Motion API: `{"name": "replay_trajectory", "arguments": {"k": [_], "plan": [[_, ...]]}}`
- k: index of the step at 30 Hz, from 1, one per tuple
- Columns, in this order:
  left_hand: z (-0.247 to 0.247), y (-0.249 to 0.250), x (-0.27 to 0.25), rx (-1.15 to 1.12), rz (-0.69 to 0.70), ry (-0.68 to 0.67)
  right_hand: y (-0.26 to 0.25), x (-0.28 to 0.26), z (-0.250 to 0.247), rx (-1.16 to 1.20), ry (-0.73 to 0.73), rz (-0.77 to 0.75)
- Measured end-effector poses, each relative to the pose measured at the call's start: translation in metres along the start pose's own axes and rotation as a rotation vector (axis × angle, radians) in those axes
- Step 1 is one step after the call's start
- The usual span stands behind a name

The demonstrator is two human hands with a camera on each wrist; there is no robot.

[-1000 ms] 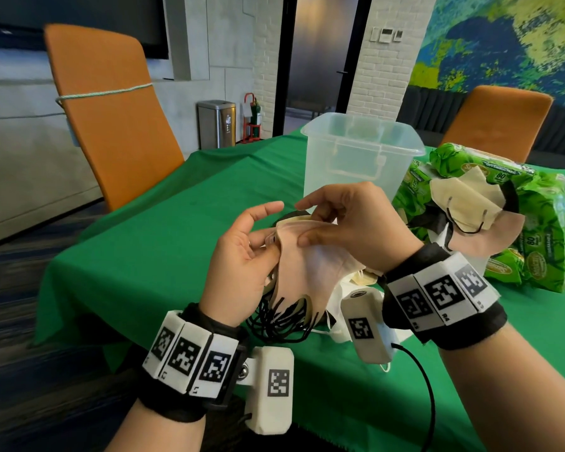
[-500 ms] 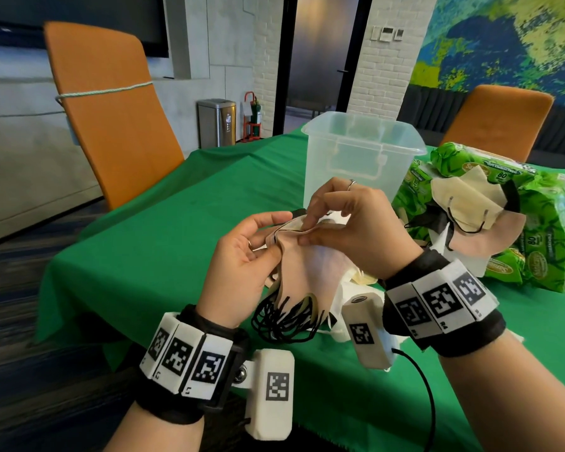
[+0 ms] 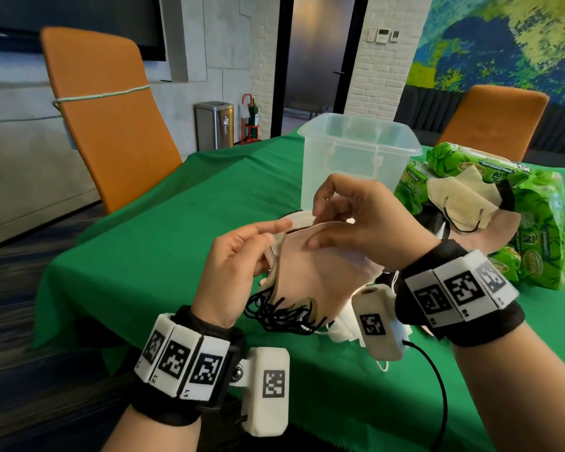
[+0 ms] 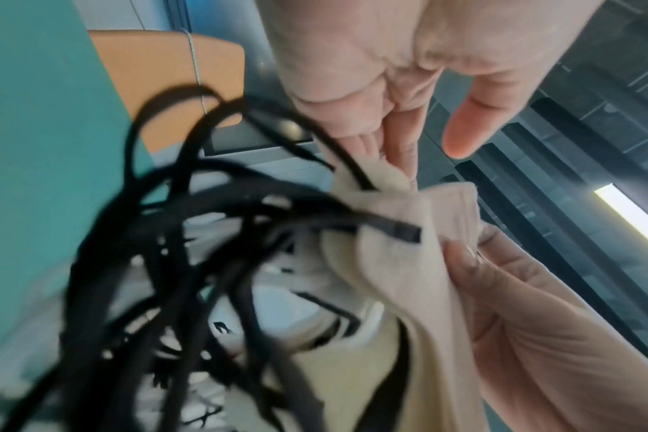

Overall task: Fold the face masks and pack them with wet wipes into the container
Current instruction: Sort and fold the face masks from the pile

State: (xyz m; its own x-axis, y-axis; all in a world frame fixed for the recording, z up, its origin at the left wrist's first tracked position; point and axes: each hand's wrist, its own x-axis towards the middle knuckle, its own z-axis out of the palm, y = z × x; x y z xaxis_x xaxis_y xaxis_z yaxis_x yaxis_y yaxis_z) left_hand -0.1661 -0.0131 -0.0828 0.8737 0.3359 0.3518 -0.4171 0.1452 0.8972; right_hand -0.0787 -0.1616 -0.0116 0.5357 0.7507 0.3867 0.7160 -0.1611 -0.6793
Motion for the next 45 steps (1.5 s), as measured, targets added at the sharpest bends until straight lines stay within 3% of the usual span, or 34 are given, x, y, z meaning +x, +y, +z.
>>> {"name": "replay_trajectory", "arguments": {"k": [4,14,20,25,28,32,39,42,45], "plan": [[0.005,0.002,-0.002,0.107,0.059,-0.060,-0.009,0.007,-0.001,-0.095,-0.084,0.055],[0.010,0.000,-0.003,0.099,0.119,-0.037,-0.016,0.015,0.003,-0.176,-0.079,0.073],[0.010,-0.002,-0.001,0.109,0.164,0.058,-0.011,0.013,0.004,-0.128,0.002,0.046],[0.006,-0.001,0.002,0.081,0.202,0.213,0.003,0.005,0.000,-0.268,0.042,0.119],[0.005,-0.001,0.002,0.071,0.219,0.256,0.012,-0.001,0.004,-0.106,0.091,0.164],[0.007,-0.002,0.002,0.020,0.200,0.268,0.017,-0.003,0.014,0.335,0.164,0.210],[0.006,-0.005,0.005,-0.065,0.180,0.276,0.020,-0.004,0.025,0.722,0.208,0.282],[0.003,-0.007,0.005,-0.045,0.171,0.244,0.020,-0.003,0.027,0.758,0.242,0.254],[-0.002,-0.009,0.007,0.063,0.093,0.135,0.021,0.001,0.028,0.506,0.278,0.197]]}}
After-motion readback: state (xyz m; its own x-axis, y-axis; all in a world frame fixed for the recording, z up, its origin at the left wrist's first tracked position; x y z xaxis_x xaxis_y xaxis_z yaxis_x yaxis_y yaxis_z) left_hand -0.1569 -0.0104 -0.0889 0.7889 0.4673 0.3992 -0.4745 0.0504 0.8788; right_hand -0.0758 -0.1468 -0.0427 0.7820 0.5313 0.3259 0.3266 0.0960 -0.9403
